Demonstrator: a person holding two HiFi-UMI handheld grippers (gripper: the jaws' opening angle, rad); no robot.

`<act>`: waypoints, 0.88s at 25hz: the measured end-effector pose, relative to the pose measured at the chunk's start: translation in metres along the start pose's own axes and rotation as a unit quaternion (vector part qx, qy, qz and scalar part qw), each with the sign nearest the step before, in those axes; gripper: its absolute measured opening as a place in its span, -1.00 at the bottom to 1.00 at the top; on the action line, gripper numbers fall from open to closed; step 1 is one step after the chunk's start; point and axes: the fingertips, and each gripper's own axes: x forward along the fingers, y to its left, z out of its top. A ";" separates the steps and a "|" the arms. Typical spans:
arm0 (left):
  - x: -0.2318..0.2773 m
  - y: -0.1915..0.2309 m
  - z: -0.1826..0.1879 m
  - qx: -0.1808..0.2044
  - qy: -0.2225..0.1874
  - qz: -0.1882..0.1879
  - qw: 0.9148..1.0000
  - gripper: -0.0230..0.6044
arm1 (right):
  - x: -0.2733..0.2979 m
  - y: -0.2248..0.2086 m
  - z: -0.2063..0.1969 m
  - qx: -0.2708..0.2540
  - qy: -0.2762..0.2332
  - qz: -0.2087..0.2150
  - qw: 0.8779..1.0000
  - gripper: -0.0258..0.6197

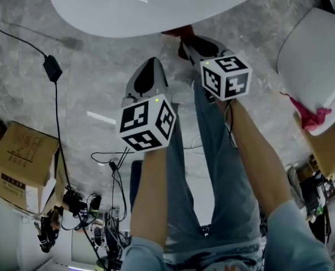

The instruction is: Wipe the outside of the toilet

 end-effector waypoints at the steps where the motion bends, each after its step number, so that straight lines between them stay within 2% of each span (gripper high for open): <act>1: -0.003 0.009 -0.001 -0.004 0.001 0.002 1.000 -0.93 | 0.007 0.007 0.000 0.008 -0.002 0.000 1.000 -0.65; 5: -0.009 0.036 -0.002 -0.009 -0.002 0.002 1.000 -0.94 | 0.030 0.032 -0.001 0.019 -0.005 0.005 1.000 -0.66; 9: -0.012 0.063 0.003 -0.018 -0.011 0.002 1.000 -0.93 | 0.050 0.040 0.004 0.053 -0.020 -0.008 0.998 -0.66; 13: -0.014 0.089 0.002 -0.027 -0.012 0.007 1.000 -0.93 | 0.072 0.052 0.006 0.062 -0.024 -0.006 0.998 -0.66; 17: -0.011 0.109 0.000 -0.027 -0.015 0.025 0.999 -0.93 | 0.085 0.048 0.032 0.103 -0.071 -0.016 0.992 -0.66; 22: -0.007 0.118 0.000 -0.032 -0.016 0.034 0.999 -0.93 | 0.090 0.049 0.049 0.098 -0.087 -0.001 0.991 -0.66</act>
